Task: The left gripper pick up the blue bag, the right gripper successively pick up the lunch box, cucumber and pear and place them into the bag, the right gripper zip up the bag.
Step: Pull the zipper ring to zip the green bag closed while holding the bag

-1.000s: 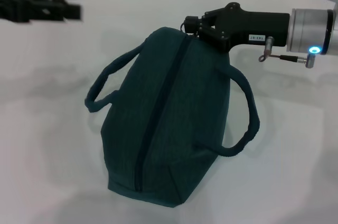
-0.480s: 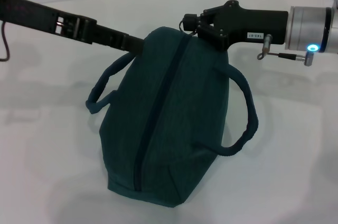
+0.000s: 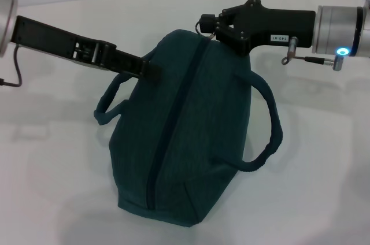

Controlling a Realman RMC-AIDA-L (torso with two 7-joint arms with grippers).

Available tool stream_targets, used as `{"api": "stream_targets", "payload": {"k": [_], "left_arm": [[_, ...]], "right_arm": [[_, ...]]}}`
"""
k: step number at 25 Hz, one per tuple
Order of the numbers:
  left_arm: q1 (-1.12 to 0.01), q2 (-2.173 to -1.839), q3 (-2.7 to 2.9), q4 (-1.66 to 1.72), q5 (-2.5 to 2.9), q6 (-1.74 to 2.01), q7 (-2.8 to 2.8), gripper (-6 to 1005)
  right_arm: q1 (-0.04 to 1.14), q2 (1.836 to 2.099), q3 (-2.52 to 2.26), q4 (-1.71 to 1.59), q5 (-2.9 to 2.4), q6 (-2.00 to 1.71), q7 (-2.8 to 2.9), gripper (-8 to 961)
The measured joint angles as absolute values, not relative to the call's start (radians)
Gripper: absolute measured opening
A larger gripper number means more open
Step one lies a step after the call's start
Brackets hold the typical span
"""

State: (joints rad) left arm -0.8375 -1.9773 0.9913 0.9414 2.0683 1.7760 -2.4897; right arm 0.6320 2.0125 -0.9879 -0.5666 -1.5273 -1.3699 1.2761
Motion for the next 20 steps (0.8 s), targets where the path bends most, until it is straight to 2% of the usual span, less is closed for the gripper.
{"api": "stream_targets", "payload": {"k": [6, 13, 18, 20], "left_arm": [[-0.838, -1.992, 0.993, 0.941, 2.08, 1.77, -2.486, 501], [-0.836, -1.993, 0.99, 0.94, 2.08, 1.771, -2.48, 467], [-0.829, -1.992, 0.985, 0.94, 2.074, 1.77, -2.477, 240], [-0.827, -1.994, 0.984, 0.94, 2.074, 1.772, -2.47, 195]], "right_arm": [[0.631, 2.012, -0.988, -0.567, -1.517, -1.371, 1.275, 13], [0.627, 2.012, -0.988, -0.569, -1.515, -1.377, 1.275, 12], [0.628, 2.013, -0.988, -0.569, -1.511, -1.383, 1.276, 14], [0.627, 2.013, -0.988, -0.569, -1.504, -1.385, 1.276, 14]]}}
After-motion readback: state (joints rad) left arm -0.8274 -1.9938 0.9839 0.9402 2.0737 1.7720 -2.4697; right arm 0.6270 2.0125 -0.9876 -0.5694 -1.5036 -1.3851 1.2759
